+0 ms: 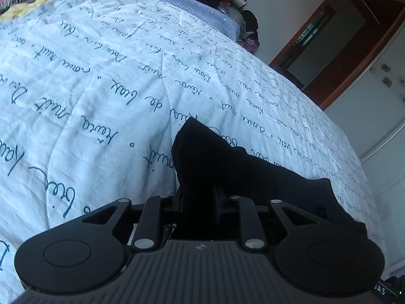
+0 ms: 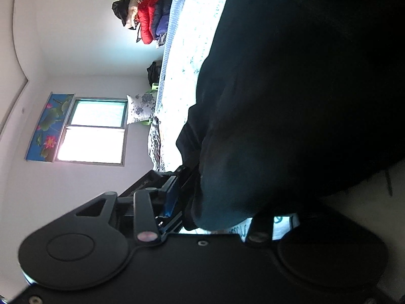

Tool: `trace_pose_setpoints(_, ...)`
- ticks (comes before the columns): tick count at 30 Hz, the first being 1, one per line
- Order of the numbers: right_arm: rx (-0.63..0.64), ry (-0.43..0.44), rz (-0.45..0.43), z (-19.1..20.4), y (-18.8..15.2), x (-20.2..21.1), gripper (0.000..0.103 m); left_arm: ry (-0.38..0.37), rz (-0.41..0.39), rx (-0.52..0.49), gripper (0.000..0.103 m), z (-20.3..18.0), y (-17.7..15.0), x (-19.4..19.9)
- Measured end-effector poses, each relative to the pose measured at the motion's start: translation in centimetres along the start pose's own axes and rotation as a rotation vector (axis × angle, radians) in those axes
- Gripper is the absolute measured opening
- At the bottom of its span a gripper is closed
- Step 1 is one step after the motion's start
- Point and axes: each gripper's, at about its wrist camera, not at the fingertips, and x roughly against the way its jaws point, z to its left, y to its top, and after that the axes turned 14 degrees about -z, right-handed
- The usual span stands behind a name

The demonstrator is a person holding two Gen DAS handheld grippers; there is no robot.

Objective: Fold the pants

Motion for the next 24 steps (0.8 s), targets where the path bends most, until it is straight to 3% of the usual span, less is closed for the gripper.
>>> trace_pose_setpoints(1, 0.004, -0.008, -0.001, -0.2, 0.0, 0.1, 0.035, 0.002, -0.002, -0.005, 0.023, -0.2, 0.1, -0.1)
trace_pose_setpoints(3, 0.000, -0.045, 0.006, -0.6, -0.1, -0.2, 0.016, 0.003, -0.001, -0.010, 0.023, -0.4, 0.1, -0.4)
trace_pose_setpoints(4, -0.002, -0.049, 0.009, -0.8, -0.1, -0.1, 0.014, 0.002, -0.001, -0.012, 0.023, -0.3, 0.0, -0.1)
trace_pose_setpoints(16, 0.035, -0.057, 0.015, -0.7, -0.1, 0.1, 0.012, 0.024, -0.013, -0.050, 0.023, -1.2, 0.1, 0.5)
trace_pose_setpoints(24, 0.045, -0.041, 0.030, -0.5, 0.3, 0.1, 0.013, 0.034, -0.031, -0.084, 0.016, -2.5, 0.7, 1.3)
